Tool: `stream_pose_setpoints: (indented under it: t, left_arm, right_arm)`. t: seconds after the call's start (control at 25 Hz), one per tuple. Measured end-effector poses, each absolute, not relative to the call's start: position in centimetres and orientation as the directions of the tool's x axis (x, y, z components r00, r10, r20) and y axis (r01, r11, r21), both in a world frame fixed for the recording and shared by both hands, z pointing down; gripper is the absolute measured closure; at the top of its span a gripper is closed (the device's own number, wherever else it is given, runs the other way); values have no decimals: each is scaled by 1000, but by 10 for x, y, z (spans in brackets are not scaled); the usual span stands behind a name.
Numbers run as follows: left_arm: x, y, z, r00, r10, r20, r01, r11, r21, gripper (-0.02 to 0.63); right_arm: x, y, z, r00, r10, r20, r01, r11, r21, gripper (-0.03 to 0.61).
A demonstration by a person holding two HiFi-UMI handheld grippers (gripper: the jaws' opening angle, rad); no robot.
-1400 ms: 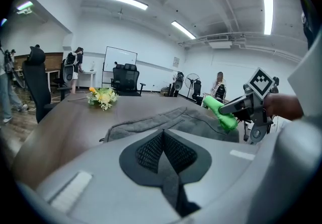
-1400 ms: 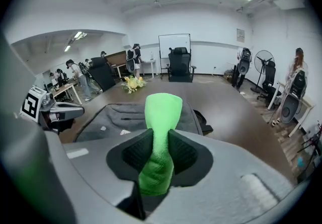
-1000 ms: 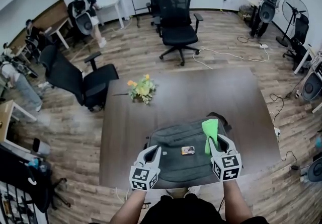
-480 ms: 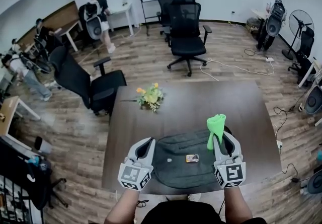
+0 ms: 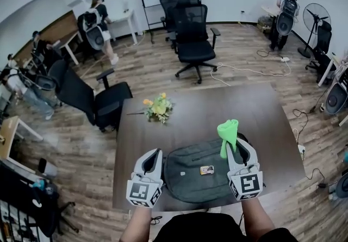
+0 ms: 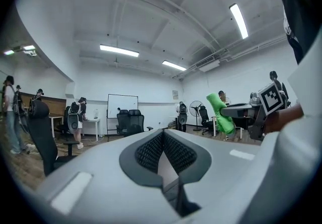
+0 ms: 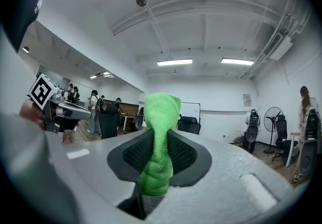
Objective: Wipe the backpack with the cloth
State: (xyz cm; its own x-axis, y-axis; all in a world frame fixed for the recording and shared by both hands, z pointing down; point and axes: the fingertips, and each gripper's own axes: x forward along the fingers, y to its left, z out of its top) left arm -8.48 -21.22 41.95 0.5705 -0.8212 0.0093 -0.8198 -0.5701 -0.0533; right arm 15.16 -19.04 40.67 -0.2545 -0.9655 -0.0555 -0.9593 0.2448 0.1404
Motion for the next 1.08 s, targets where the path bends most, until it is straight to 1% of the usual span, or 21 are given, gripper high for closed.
stream_pose_setpoints:
  t: [0.2, 0.4, 0.6, 1.08]
  left_arm:
    - [-83, -210, 416, 593, -805, -25, -804, -593, 30, 595]
    - [-80, -209, 402, 596, -802, -40, -801, -598, 31, 595]
    - [-79, -208, 406, 600, -799, -45, -797, -602, 49, 595]
    - [-69, -204, 397, 610, -792, -31, -791, -611, 44, 595]
  right_arm:
    - [150, -187, 407, -244, -969, -47, -961, 236, 142, 499]
    - [146, -187, 407, -244, -968, -53, -962, 235, 140, 498]
    - [145, -189, 408, -240, -970, -47, -961, 230, 150, 499]
    - [149, -190, 404, -231, -971, -52, -966, 223, 131, 499]
